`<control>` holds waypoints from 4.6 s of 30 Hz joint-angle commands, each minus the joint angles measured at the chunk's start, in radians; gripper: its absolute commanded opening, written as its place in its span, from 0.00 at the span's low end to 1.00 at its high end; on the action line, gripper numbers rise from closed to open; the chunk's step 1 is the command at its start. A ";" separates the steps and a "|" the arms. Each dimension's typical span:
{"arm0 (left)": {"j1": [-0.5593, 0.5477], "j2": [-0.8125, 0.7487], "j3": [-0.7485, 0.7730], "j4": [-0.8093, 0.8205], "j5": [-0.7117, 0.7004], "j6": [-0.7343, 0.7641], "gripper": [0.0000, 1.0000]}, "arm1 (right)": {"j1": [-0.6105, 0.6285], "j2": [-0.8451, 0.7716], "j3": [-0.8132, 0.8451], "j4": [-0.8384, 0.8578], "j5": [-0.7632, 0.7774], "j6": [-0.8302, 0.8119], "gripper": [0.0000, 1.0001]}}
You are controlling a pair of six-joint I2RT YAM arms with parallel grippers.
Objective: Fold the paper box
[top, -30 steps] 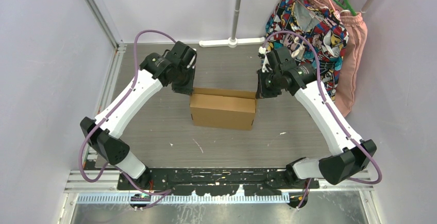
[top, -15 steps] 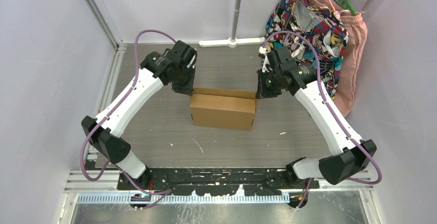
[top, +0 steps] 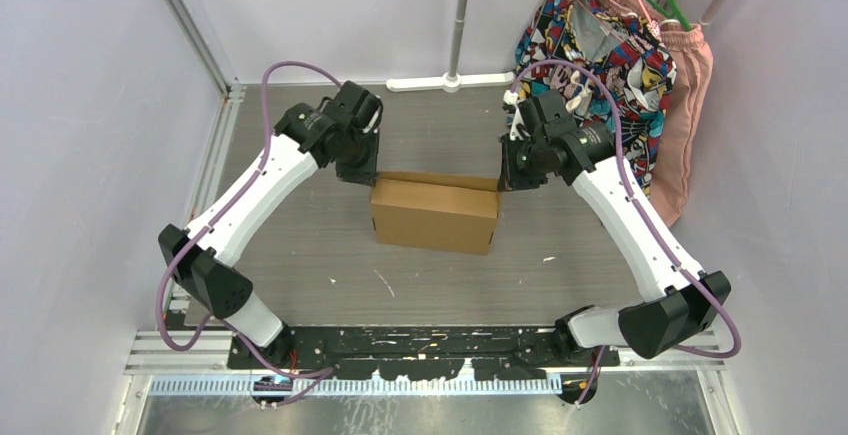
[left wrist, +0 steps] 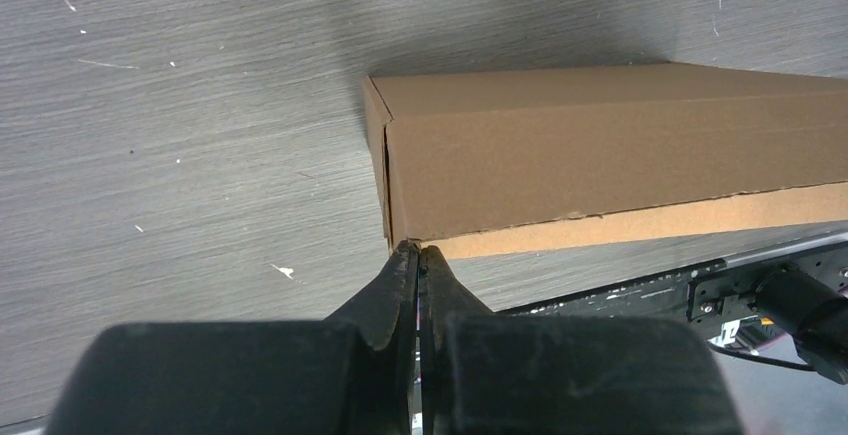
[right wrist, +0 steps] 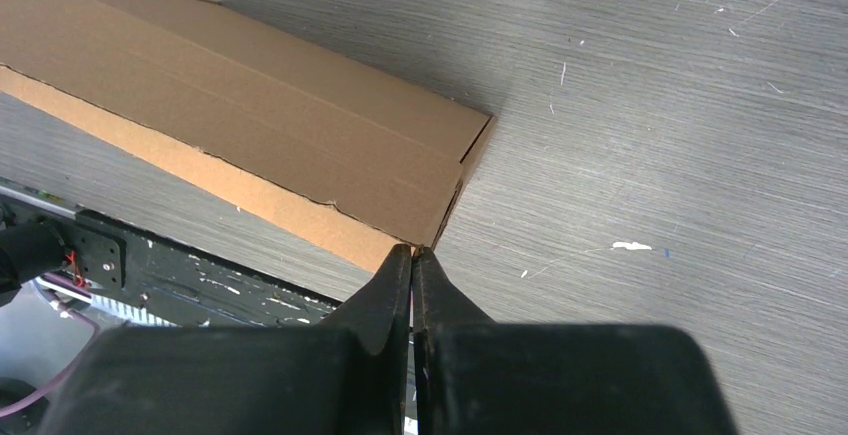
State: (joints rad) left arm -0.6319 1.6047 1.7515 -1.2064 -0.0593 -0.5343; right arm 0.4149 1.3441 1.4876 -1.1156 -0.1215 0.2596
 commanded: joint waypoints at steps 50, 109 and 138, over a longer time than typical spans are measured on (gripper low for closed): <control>-0.095 -0.210 -0.385 0.282 -0.119 -0.073 0.00 | 0.040 -0.305 -0.293 0.211 -0.101 0.039 0.27; -0.081 -0.220 -0.171 0.379 -0.097 0.060 0.28 | 0.010 -0.126 -0.149 0.353 -0.043 0.103 0.29; -0.081 -0.238 -0.586 0.644 -0.113 0.014 0.16 | -0.067 -0.127 -0.470 0.497 -0.075 0.108 0.29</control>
State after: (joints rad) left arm -0.7105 1.3567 1.2198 -0.5739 -0.1680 -0.5117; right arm 0.3450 1.1786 1.0355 -0.5182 -0.2333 0.3882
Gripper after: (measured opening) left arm 0.168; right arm 0.287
